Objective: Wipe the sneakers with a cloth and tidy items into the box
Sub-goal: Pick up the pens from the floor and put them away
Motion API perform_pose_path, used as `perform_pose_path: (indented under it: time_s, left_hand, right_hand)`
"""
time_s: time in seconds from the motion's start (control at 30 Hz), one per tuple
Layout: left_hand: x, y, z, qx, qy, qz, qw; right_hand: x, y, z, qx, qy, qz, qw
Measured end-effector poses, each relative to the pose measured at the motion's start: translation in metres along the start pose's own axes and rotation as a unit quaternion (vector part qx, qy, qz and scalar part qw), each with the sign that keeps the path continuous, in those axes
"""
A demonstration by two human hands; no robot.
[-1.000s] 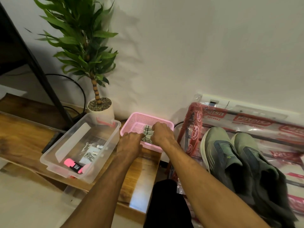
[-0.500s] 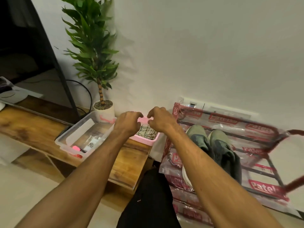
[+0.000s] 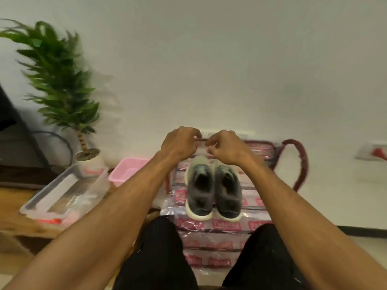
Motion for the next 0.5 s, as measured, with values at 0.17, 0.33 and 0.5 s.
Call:
perform_pose_path:
  time_s: [0.17,0.33,0.5]
  left_hand:
    - [0.043,-0.096,0.037,0.111,0.033,-0.047,0.992]
    - [0.110,-0.196,0.053,0.220,0.082,-0.085,0.968]
    - [0.182,-0.294,0.035,0.302,0.168,-0.113,0.932]
  right_hand:
    - [-0.042,-0.097,-0.028,0.086,-0.036,0.003,0.996]
    - [-0.079,-0.197,-0.086,0.210,-0.078,-0.002,0.975]
    - [-0.088,-0.293,-0.156,0.340,-0.104,0.015,0.935]
Point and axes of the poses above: each hand's wrist, its own z-axis towards the middle knuckle, its own x-axis out of the palm, y = z × x, the point moved 2 cm from there along z, towards the middle knuckle, and after that the axes turned 12 degrees about x, right-handed, at the moved point
